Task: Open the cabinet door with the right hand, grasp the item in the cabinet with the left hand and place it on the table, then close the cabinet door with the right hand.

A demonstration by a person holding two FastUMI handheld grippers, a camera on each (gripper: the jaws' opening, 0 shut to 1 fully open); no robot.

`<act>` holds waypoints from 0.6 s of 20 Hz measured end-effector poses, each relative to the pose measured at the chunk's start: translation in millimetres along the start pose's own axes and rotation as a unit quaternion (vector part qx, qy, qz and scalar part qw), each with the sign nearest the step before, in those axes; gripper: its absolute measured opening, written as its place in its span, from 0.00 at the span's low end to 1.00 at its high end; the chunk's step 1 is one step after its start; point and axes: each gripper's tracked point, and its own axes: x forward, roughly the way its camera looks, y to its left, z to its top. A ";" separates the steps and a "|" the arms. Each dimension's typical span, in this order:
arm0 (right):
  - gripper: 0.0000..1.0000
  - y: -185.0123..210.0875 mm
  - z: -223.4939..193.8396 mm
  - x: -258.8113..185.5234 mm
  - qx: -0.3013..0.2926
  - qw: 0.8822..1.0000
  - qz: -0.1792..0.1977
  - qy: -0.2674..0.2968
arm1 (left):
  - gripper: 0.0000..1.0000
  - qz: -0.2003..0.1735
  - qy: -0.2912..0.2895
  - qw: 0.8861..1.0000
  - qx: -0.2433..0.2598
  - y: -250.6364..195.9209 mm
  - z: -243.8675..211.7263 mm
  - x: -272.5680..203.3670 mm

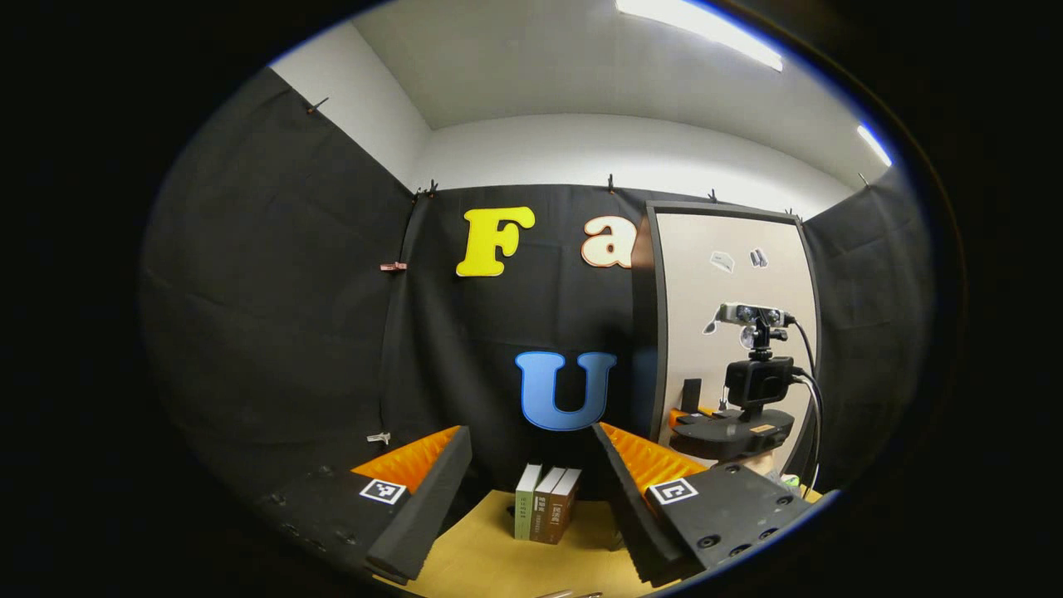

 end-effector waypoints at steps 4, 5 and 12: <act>0.09 1.5 -0.6 -7.5 0.003 1.000 0.007 0.010 | 0.91 0.005 -0.005 1.000 0.008 20.3 2.7 -9.1; 0.10 1.6 -0.1 -10.2 0.000 1.000 0.009 0.012 | 0.91 0.002 -0.007 1.000 0.006 21.3 2.9 -10.1; 0.10 -2.2 2.6 -42.8 0.001 0.999 0.043 0.014 | 0.90 -0.054 -0.008 0.998 -0.011 0.7 0.4 -40.0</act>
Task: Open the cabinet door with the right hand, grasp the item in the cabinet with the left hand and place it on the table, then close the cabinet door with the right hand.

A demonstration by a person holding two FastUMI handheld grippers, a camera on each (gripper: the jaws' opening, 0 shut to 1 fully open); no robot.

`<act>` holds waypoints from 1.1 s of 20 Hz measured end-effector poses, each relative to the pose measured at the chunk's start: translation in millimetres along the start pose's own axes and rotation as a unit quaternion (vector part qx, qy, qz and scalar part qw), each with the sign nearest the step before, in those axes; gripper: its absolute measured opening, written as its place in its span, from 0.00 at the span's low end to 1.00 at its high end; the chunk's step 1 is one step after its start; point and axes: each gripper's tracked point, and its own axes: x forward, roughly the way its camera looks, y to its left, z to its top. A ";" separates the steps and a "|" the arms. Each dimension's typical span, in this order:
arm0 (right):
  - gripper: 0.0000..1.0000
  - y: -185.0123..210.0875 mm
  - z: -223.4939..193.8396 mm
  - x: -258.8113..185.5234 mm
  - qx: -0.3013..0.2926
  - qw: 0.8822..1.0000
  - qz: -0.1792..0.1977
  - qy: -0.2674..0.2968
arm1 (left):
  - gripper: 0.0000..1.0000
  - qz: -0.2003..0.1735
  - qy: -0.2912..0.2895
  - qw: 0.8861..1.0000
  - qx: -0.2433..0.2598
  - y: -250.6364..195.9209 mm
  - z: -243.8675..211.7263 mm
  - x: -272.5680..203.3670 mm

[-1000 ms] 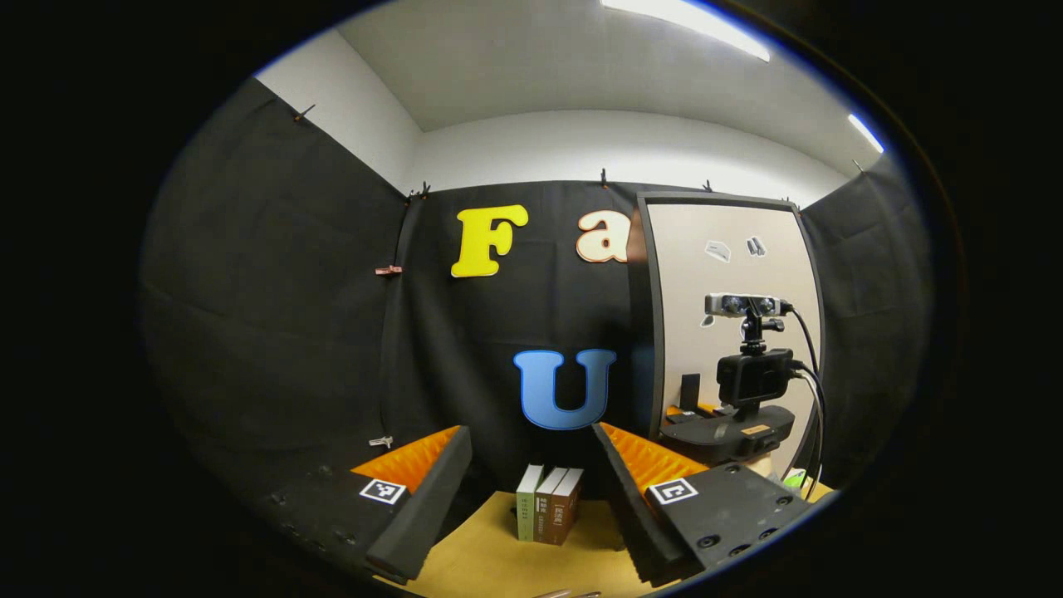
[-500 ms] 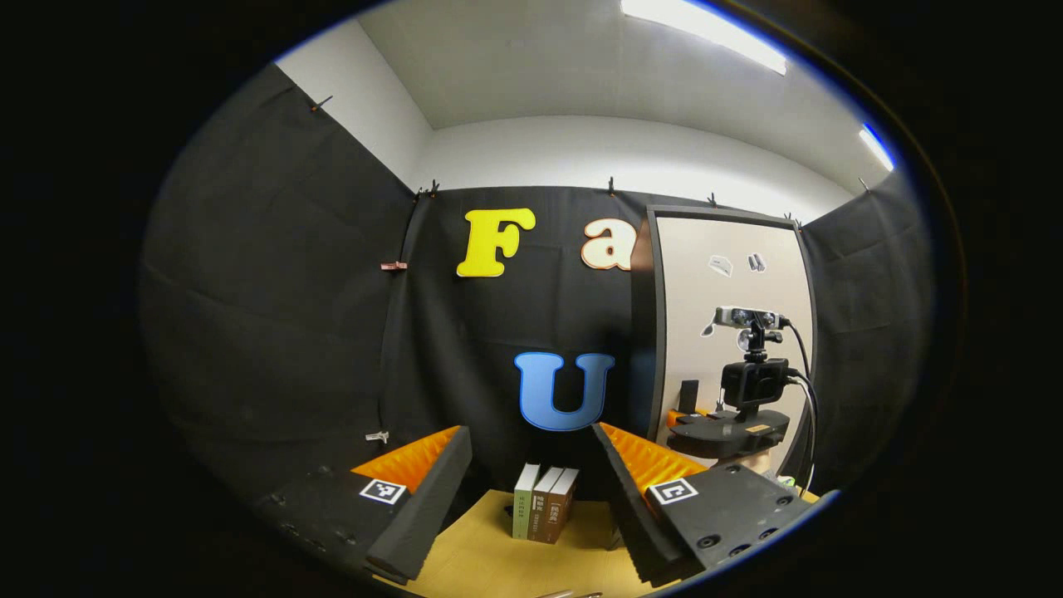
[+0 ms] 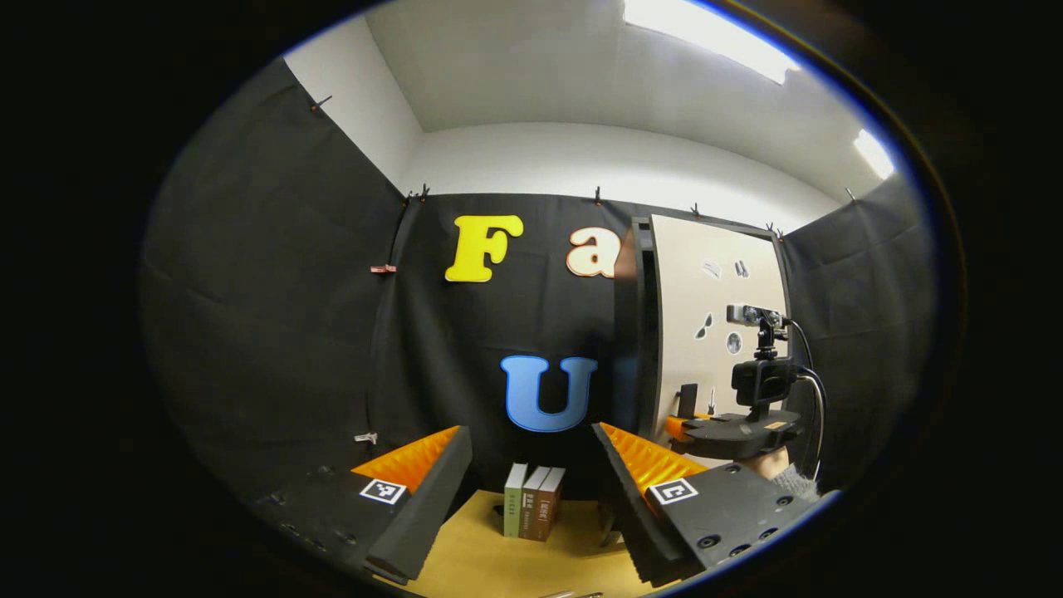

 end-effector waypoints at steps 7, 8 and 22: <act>0.10 -7.2 1.4 -25.9 -0.008 1.000 0.011 0.006 | 0.87 -0.054 -0.004 0.999 0.000 -26.2 3.2 16.7; 0.10 -8.8 2.0 -30.0 -0.010 1.000 0.011 0.006 | 0.90 -0.064 -0.008 0.998 -0.003 -32.2 7.0 15.1; 0.09 -50.3 9.0 -90.1 -0.013 1.000 0.013 0.011 | 0.90 -0.185 0.001 0.982 -0.025 -136.2 -9.0 -13.3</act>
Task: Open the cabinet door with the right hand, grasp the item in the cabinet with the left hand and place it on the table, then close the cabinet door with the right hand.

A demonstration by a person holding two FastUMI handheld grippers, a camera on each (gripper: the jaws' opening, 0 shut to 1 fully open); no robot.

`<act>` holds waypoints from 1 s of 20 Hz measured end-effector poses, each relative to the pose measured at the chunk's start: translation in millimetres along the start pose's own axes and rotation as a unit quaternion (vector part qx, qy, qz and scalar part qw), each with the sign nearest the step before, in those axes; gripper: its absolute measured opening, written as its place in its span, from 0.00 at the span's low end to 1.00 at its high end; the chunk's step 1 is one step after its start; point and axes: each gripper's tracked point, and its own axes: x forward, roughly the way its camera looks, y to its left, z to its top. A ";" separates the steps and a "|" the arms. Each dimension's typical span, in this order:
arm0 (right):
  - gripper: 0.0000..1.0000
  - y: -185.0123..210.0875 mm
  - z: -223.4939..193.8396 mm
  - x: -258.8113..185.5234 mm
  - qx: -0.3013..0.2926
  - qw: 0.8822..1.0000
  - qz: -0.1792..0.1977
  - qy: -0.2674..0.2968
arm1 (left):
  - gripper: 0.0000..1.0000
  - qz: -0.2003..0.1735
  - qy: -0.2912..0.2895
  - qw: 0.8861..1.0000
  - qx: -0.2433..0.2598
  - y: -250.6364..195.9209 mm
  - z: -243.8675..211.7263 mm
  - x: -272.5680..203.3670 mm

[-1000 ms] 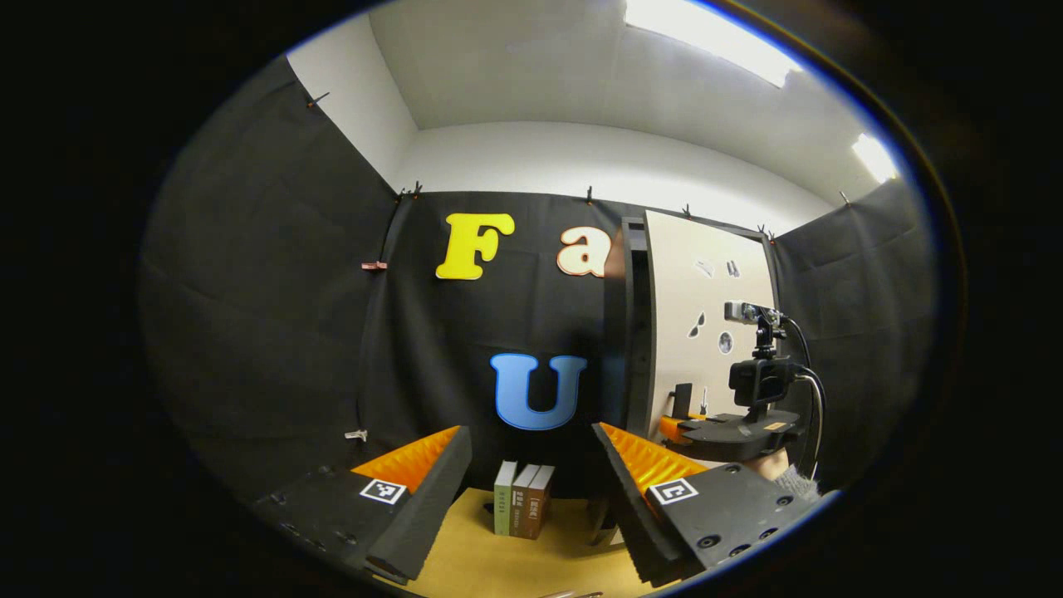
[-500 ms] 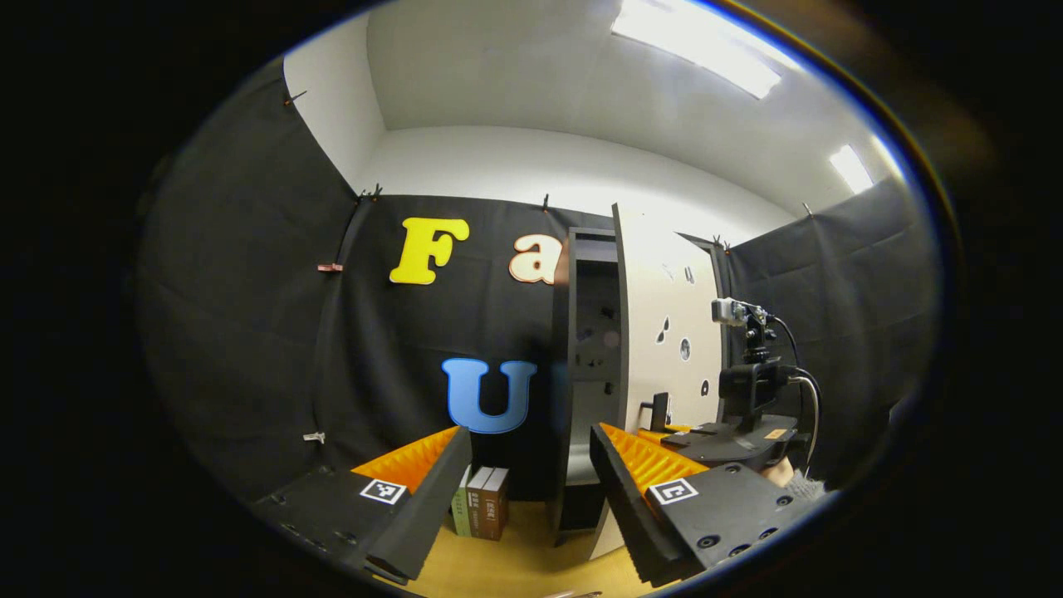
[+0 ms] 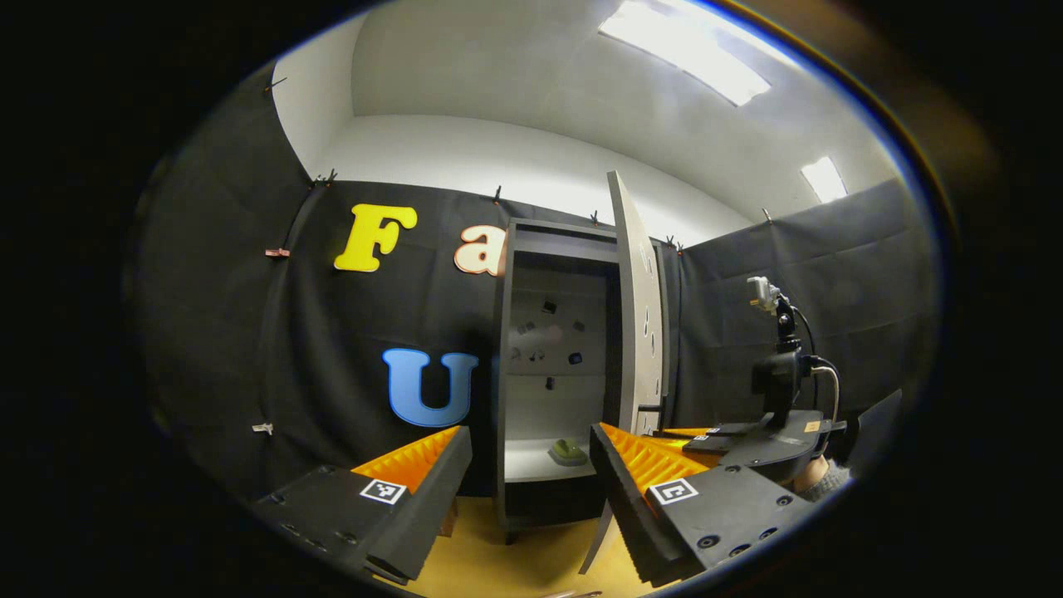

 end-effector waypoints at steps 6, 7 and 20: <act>0.09 -24.6 0.7 -18.1 0.001 1.000 -0.025 0.003 | 0.90 -0.055 0.017 0.998 -0.032 -50.7 -14.9 21.2; 0.08 -28.6 1.5 -20.6 -0.002 1.000 -0.029 0.002 | 0.90 -0.061 0.021 0.997 -0.031 -53.5 -18.3 29.4; 0.08 -59.8 3.8 -32.4 -0.007 1.000 0.001 -0.002 | 0.91 -0.073 0.050 0.996 -0.034 -127.4 -52.3 120.3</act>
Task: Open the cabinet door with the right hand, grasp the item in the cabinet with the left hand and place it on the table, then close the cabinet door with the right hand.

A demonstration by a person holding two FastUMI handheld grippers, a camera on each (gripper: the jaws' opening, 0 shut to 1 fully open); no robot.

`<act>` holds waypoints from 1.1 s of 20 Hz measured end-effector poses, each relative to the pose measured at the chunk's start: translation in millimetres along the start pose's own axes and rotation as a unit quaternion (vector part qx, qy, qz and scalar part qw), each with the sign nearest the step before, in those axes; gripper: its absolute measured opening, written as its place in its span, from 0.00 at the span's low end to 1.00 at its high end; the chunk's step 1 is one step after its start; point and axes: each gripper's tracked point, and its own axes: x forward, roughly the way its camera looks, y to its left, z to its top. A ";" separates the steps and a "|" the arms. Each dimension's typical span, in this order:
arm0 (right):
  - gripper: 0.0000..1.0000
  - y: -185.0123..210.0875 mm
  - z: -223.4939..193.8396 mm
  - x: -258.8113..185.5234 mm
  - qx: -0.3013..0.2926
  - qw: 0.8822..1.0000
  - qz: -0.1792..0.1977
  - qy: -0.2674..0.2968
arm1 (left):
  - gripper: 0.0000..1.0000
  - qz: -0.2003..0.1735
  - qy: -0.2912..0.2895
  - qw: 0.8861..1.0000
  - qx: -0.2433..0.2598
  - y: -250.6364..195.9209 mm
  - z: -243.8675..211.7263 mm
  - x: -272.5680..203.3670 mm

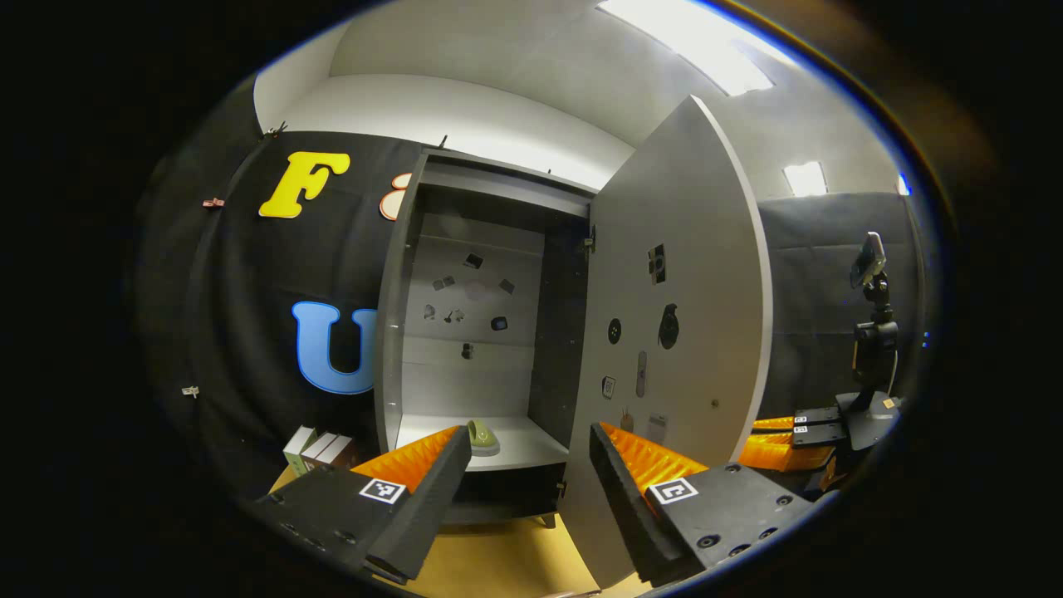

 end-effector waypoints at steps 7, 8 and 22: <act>0.08 -14.4 1.6 -6.7 0.002 0.999 0.032 -0.004 | 0.91 0.004 0.001 1.000 0.012 -16.0 -5.0 46.5; 0.08 -17.2 2.5 -6.3 -0.002 0.999 0.031 -0.007 | 0.91 0.005 -0.001 1.000 0.014 -17.2 -4.8 52.6; 0.11 -39.0 4.1 -7.3 0.000 1.000 0.020 -0.024 | 0.91 0.067 0.052 0.996 0.001 50.7 -32.2 139.8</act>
